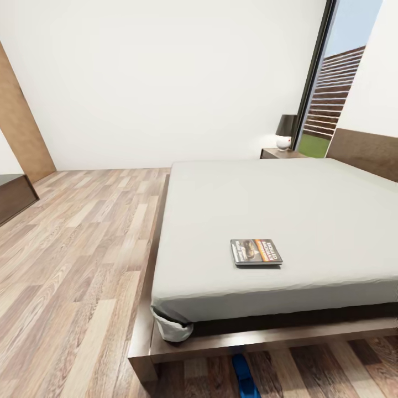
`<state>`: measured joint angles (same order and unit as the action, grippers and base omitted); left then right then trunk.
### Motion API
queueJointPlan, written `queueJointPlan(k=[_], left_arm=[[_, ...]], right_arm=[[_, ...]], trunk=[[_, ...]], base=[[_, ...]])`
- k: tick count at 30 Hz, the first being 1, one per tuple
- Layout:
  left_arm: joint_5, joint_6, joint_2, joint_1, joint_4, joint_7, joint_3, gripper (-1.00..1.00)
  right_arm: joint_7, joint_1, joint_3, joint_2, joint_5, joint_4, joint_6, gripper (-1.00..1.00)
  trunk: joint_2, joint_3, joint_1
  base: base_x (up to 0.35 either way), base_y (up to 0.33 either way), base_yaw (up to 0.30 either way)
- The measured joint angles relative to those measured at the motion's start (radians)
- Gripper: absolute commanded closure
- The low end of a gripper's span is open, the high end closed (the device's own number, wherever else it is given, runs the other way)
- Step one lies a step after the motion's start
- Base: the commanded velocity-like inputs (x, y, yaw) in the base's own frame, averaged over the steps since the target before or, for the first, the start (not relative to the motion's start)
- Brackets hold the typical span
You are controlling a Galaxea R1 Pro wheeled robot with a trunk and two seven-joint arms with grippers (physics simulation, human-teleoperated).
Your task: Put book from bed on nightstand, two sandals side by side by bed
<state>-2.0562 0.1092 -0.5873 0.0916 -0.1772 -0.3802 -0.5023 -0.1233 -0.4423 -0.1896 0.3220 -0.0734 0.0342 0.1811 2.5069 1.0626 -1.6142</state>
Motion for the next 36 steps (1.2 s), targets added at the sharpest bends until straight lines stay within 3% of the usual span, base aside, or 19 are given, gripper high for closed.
queueJointPlan(k=[17, 36], left_arm=[[0.000, 0.001, 0.000, 0.000, 0.000, 0.000, 0.000, 1.00], [0.000, 0.000, 0.000, -0.001, 0.000, 0.000, 0.000, 1.00]], right_arm=[[0.000, 0.000, 0.000, 0.000, 0.000, 0.000, 0.000, -1.00], [0.000, 0.000, 0.000, 0.000, 0.001, 0.000, 0.000, -1.00]], trunk=[[0.000, 0.000, 0.000], [0.000, 0.000, 0.000]], base=[[-0.007, -0.071, 0.000], [-0.186, -0.014, 0.000]])
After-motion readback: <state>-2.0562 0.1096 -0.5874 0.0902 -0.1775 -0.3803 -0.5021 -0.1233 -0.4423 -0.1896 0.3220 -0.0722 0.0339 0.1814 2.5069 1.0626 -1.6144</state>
